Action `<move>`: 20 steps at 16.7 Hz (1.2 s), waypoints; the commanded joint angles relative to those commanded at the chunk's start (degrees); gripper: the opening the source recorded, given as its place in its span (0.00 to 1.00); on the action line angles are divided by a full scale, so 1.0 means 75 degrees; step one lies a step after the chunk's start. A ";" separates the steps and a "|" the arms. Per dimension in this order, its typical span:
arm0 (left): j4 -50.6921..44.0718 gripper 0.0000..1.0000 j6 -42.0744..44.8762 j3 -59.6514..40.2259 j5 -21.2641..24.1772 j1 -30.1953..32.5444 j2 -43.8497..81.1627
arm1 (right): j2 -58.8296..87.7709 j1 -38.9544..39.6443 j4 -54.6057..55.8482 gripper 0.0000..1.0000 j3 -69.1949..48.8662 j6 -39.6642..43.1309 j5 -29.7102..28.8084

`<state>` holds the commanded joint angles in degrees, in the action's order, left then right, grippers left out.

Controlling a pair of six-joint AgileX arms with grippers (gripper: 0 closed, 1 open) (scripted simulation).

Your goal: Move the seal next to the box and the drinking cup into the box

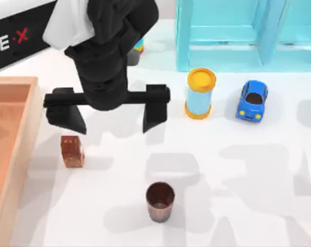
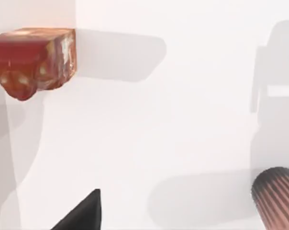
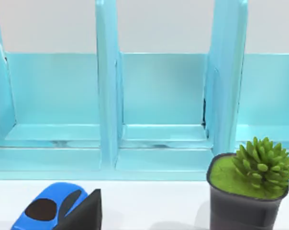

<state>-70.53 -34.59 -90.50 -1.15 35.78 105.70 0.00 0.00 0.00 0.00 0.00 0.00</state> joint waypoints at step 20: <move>0.1689 1.00 -0.2307 0.0947 0.0173 0.2354 0.1241 | 0.0000 0.0000 0.0000 1.00 0.0000 0.0000 0.0000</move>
<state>-57.86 -51.89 -83.40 0.15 53.43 115.01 0.00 0.00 0.00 0.00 0.00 0.00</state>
